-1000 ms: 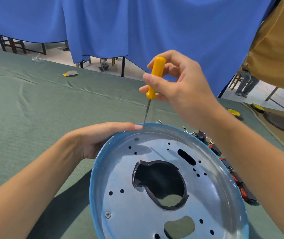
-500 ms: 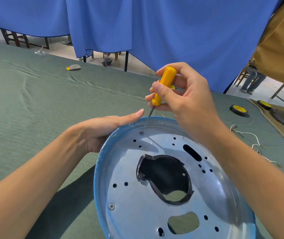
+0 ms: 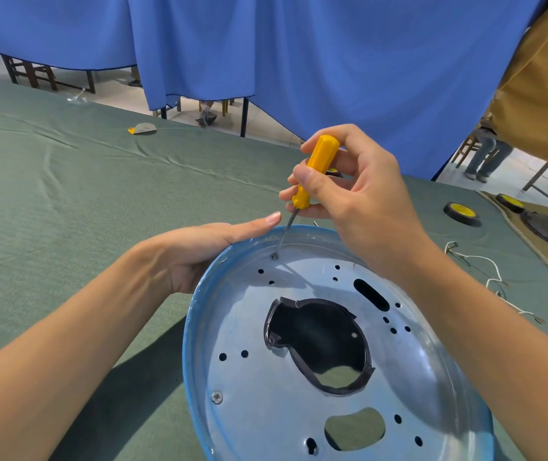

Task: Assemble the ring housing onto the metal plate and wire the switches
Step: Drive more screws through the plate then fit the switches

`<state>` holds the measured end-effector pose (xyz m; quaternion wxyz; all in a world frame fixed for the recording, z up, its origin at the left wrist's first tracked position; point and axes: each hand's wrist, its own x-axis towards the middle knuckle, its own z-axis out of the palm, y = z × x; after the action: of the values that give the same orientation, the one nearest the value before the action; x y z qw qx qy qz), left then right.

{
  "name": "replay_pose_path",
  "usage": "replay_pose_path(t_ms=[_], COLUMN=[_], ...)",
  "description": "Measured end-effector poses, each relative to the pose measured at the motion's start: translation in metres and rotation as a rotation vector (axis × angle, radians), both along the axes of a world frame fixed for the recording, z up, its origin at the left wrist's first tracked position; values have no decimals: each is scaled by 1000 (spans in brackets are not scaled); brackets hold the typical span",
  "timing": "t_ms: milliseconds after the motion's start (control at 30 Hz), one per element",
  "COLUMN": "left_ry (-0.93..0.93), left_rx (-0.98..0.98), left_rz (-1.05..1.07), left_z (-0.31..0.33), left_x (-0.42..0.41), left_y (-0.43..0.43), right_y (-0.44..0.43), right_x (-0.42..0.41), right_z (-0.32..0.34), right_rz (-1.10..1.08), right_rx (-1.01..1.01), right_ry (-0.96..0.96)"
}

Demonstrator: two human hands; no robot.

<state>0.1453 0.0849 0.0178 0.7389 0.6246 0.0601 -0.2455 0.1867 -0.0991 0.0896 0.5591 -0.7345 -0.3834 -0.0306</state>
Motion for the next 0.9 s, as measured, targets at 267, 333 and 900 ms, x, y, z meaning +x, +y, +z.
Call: replay_pose_path(t_ms=[267, 333, 900], left_ry=[-10, -13, -68], left_rx=[43, 33, 39], left_rz=[-7, 0, 22], left_z=[0, 1, -3], left_x=[1, 1, 4], left_y=[-3, -4, -3], right_y=[-13, -15, 36], right_x=[-4, -5, 2], right_z=[2, 1, 17], right_rz=[145, 165, -242], right_rx=[-51, -68, -369], right_ry=[-9, -25, -361])
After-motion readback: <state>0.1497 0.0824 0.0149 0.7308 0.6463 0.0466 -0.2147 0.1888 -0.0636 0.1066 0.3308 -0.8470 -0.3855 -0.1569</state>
